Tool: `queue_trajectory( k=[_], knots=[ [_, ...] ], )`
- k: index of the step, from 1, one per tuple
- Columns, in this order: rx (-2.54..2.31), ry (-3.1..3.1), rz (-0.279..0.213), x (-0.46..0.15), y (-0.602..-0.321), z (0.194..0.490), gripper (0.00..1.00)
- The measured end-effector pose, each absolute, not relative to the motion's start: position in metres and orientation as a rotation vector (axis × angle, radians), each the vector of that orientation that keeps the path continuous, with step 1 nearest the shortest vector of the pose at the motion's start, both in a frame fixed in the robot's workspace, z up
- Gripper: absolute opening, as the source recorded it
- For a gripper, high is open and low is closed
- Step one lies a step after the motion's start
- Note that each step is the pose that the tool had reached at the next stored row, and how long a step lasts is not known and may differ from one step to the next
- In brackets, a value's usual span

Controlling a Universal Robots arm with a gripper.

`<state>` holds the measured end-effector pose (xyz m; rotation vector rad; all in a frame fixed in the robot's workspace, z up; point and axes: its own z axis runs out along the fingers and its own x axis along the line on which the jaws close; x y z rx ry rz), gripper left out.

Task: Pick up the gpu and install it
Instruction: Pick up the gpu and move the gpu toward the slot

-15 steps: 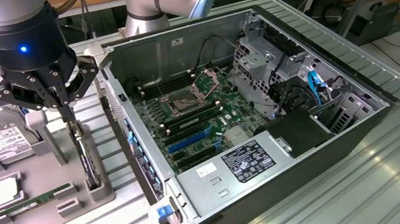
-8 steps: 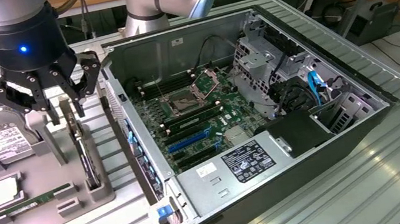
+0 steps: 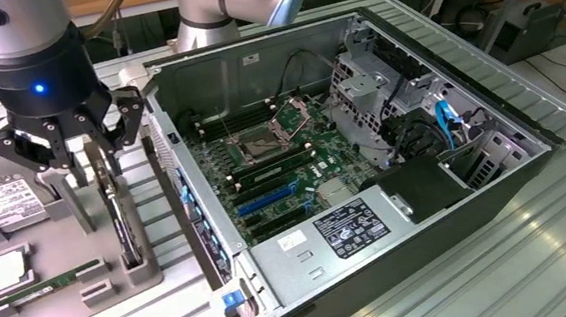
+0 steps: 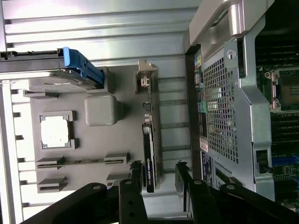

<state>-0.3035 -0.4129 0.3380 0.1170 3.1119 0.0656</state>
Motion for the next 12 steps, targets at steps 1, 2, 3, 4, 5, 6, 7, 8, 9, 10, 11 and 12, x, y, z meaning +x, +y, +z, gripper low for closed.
queue_trajectory(
  k=[1,2,3,4,5,6,7,8,9,10,11,12],
  knots=[
    [0.117,3.112,0.066,-0.304,-0.414,0.336,0.42],
    [0.117,3.112,0.066,-0.305,-0.414,0.334,0.42],
    [0.116,3.112,0.066,-0.306,-0.415,0.332,0.42],
    [0.116,3.112,0.066,-0.306,-0.416,0.33,0.42],
    [0.115,3.113,0.066,-0.307,-0.418,0.327,0.42],
    [0.114,3.112,0.066,-0.307,-0.419,0.325,0.42],
    [0.114,3.113,0.066,-0.308,-0.419,0.323,0.42],
    [0.114,3.112,0.066,-0.308,-0.419,0.322,0.42],
    [0.114,3.112,0.066,-0.308,-0.42,0.32,0.42],
    [0.114,3.112,0.066,-0.308,-0.42,0.318,0.42],
    [0.114,3.113,0.066,-0.308,-0.42,0.316,0.42],
    [0.114,3.112,0.066,-0.308,-0.42,0.314,0.42]
  ],
)
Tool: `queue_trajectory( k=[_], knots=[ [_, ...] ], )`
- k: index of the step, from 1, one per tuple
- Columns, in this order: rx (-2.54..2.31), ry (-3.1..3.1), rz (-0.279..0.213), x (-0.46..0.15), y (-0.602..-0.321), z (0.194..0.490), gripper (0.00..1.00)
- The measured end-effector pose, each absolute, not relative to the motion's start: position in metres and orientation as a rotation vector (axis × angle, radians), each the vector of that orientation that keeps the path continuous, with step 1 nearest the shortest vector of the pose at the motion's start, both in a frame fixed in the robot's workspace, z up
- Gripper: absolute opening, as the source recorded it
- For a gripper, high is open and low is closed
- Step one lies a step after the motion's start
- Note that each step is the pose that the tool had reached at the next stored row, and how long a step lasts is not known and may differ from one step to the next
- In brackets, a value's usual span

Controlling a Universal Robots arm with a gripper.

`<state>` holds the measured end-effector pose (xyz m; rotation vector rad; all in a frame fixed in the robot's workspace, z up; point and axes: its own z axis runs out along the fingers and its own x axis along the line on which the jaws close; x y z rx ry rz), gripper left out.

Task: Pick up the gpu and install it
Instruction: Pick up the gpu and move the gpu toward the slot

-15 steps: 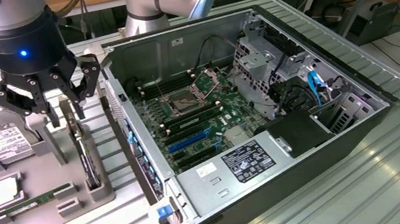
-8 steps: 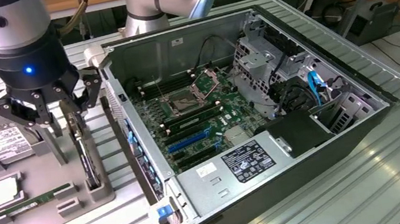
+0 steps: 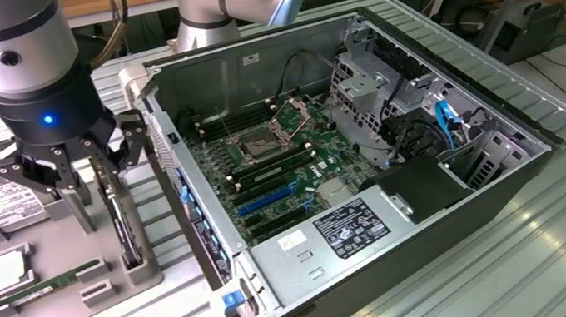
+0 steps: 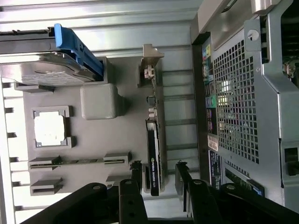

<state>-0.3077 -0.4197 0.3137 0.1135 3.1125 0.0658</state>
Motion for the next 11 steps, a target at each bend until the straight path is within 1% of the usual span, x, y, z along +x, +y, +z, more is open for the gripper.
queue_trajectory(
  k=[11],
  knots=[
    [0.106,3.113,0.066,-0.308,-0.416,0.293,0.42]
  ],
)
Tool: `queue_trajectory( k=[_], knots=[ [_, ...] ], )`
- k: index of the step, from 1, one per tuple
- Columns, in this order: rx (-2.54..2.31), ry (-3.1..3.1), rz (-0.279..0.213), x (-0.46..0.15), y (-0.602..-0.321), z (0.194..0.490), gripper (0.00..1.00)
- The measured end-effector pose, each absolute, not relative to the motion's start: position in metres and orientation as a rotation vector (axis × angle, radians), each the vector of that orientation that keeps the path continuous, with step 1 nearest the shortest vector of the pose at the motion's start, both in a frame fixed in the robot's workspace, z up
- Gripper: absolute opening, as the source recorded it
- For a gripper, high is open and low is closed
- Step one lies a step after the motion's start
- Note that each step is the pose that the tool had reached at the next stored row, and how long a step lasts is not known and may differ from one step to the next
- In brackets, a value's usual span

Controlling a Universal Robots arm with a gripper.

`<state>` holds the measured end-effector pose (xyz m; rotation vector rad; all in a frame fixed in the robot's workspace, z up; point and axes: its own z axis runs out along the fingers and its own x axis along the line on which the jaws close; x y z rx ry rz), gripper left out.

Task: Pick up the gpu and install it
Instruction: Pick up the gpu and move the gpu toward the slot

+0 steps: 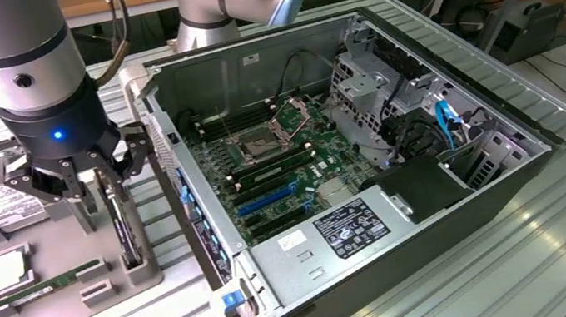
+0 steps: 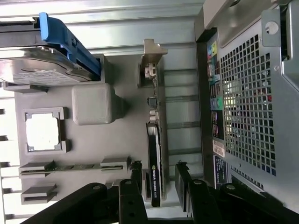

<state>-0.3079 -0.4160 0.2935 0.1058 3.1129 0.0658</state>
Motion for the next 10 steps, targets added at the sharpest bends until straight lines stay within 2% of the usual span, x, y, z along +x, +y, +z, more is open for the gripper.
queue_trajectory(
  k=[10],
  knots=[
    [0.086,3.114,0.066,-0.308,-0.406,0.271,0.42]
  ],
)
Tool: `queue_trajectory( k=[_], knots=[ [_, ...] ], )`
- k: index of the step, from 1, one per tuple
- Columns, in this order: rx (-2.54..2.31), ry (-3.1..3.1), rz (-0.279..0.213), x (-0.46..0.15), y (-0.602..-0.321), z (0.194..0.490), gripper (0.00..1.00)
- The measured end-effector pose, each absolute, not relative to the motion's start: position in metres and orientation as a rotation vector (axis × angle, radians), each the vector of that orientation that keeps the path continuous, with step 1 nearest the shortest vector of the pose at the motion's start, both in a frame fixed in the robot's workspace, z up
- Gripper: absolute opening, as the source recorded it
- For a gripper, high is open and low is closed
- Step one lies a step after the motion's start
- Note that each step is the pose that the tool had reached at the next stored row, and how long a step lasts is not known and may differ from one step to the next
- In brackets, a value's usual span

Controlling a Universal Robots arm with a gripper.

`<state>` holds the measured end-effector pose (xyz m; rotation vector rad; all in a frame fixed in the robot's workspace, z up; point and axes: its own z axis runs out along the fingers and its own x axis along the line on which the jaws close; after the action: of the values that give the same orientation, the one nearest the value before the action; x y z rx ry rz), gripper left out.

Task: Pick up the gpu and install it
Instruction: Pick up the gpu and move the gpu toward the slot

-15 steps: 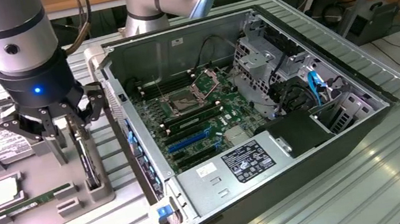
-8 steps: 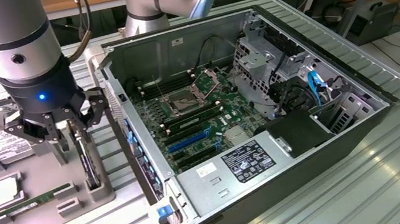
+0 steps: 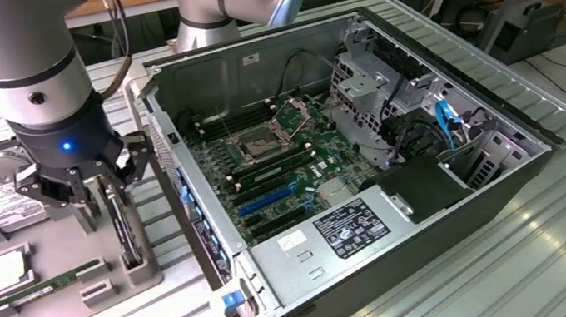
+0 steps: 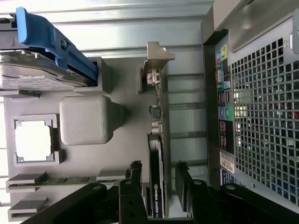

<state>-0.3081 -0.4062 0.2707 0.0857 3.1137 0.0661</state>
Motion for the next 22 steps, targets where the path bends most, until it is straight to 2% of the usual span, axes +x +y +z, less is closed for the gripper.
queue_trajectory(
  k=[11,15,17,19,22],
  knots=[
    [0.062,3.115,0.069,-0.31,-0.406,0.244,0.42],
    [0.062,3.115,0.07,-0.31,-0.406,0.243,0.42],
    [0.062,3.115,0.082,-0.31,-0.406,0.243,0.42],
    [0.063,3.114,0.122,-0.31,-0.407,0.243,0.42],
    [0.063,3.115,0.122,-0.31,-0.408,0.243,0.42]
  ],
)
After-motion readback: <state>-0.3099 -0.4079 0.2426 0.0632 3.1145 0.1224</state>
